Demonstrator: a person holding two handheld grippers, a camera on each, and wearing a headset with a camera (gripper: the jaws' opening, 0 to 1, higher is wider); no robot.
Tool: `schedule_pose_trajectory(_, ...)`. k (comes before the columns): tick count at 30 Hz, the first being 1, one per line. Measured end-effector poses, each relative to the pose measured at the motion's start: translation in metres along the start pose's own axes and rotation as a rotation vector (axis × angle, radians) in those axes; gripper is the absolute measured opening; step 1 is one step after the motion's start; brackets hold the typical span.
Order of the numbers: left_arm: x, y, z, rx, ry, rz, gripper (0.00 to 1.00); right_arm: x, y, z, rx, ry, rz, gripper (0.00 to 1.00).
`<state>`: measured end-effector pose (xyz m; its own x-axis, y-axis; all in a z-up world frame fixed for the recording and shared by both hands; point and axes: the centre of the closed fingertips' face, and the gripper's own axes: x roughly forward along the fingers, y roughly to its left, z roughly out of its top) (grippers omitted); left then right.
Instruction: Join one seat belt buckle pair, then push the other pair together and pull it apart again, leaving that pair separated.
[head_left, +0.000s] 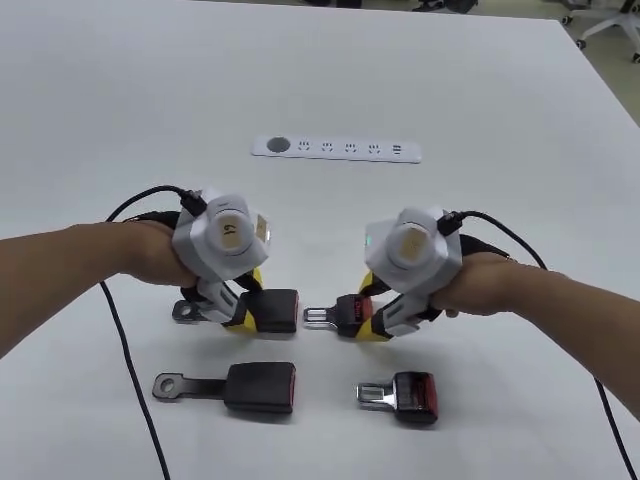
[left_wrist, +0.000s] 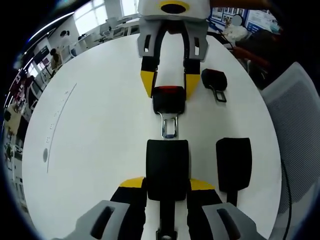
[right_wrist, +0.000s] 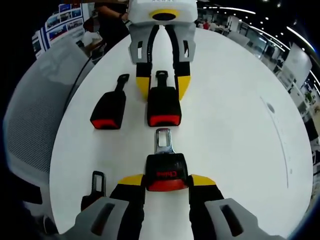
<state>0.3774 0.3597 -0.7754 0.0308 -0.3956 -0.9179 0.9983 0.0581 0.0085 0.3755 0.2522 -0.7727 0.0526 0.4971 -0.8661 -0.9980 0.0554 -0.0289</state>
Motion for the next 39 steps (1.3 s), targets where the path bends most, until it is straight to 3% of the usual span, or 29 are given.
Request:
schedule_pose_trajectory(17,-0.001,-0.002,0.001,-0.007,-0.007,-0.004,0.32,0.013,-0.001,0.022,-0.003,-0.032,0.0,0.3)
schedule_pose_trajectory(39,0.0,0.0,0.0,-0.01,-0.011,0.013,0.3,0.016,0.0,0.022,-0.006,-0.035,-0.02,0.27)
